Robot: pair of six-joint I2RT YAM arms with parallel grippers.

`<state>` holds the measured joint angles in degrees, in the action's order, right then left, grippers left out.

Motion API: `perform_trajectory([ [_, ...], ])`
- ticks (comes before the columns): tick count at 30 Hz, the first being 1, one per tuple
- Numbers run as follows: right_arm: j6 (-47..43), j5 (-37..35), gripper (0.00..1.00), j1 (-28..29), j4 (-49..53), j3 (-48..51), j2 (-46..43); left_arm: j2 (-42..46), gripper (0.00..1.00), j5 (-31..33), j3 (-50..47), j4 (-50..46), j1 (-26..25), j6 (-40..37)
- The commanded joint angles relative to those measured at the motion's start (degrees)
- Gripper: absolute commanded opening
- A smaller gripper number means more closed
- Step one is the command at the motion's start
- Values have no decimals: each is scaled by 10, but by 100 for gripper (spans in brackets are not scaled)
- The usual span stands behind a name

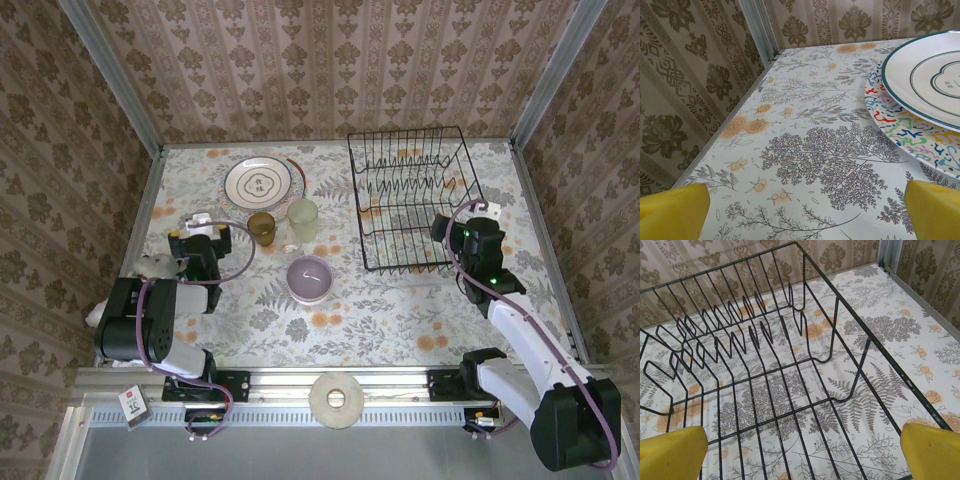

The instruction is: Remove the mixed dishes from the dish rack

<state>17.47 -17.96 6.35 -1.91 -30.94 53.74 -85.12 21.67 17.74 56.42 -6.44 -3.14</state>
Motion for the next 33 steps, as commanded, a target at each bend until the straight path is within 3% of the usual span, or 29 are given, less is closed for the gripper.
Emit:
perform_trajectory([
  [1, -20, 3, 100, -4, -53, 16, 13, -8, 100, -57, 7, 15, 13, -3],
  [4, -26, 13, 100, -4, -98, 35, 18, -52, 100, -58, 0, 79, 21, -2],
  [6, -34, 10, 100, -4, -115, 42, 20, -31, 100, -71, 1, 31, 29, 22],
  [11, -48, 0, 100, -4, -119, 40, 39, -43, 100, -73, -5, 67, 32, 13],
  [25, -112, 16, 100, -4, -238, 57, 141, -38, 100, -122, 35, -16, 46, 14],
  [33, -151, 22, 100, -4, -370, 87, 207, -39, 100, -121, 34, -15, 46, 14],
])
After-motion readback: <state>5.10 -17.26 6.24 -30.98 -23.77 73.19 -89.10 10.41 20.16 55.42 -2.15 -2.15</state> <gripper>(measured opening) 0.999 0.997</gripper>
